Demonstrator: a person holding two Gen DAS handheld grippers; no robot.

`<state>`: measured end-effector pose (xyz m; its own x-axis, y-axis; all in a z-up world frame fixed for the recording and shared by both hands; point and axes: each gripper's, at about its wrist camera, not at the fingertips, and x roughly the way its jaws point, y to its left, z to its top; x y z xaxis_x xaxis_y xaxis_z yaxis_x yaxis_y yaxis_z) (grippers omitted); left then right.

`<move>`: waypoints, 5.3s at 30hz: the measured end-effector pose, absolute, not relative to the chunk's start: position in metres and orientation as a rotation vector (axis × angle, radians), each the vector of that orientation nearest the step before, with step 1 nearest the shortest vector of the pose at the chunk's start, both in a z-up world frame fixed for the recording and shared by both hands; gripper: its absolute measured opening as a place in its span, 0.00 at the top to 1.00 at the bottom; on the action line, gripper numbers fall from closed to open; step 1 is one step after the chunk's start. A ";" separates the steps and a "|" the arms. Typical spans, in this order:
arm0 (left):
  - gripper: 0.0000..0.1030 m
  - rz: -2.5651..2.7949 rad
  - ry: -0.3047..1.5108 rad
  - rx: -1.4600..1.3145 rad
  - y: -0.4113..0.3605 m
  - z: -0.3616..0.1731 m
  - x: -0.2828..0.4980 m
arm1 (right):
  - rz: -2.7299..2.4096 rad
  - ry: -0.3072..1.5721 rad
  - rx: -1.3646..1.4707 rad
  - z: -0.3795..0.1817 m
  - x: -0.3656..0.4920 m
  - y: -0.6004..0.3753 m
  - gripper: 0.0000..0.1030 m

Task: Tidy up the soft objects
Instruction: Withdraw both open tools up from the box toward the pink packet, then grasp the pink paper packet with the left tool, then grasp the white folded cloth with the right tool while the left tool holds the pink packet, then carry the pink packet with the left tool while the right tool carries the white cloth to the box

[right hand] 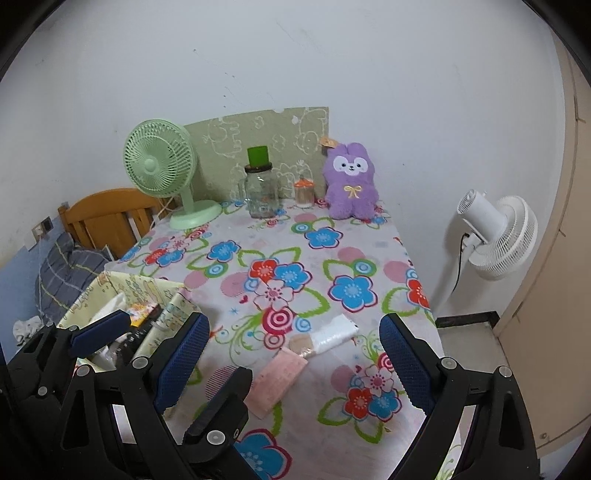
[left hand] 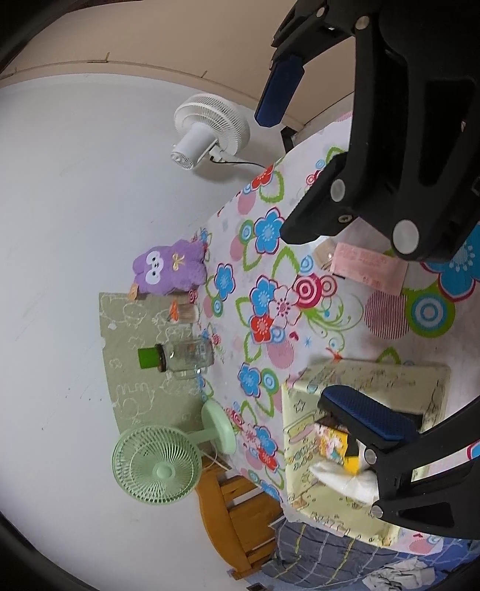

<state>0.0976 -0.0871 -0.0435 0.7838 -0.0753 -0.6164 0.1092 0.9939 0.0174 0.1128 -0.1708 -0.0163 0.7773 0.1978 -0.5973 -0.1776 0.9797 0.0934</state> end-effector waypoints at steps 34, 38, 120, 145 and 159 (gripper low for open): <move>0.02 -0.145 0.866 0.077 -0.114 -0.133 0.147 | 0.180 0.850 0.100 -0.111 0.152 -0.203 0.08; 0.02 -0.146 0.886 0.083 -0.115 -0.141 0.152 | 0.176 0.869 0.108 -0.119 0.155 -0.204 0.08; 0.59 -0.004 0.935 0.006 -0.093 -0.164 0.223 | 0.175 0.958 0.099 -0.158 0.250 -0.186 0.67; 0.60 -0.063 0.905 0.054 -0.105 -0.151 0.178 | 0.155 0.947 0.124 -0.143 0.198 -0.195 0.73; 0.60 -0.086 0.849 0.078 -0.107 -0.125 0.145 | 0.117 0.887 0.126 -0.115 0.161 -0.198 0.73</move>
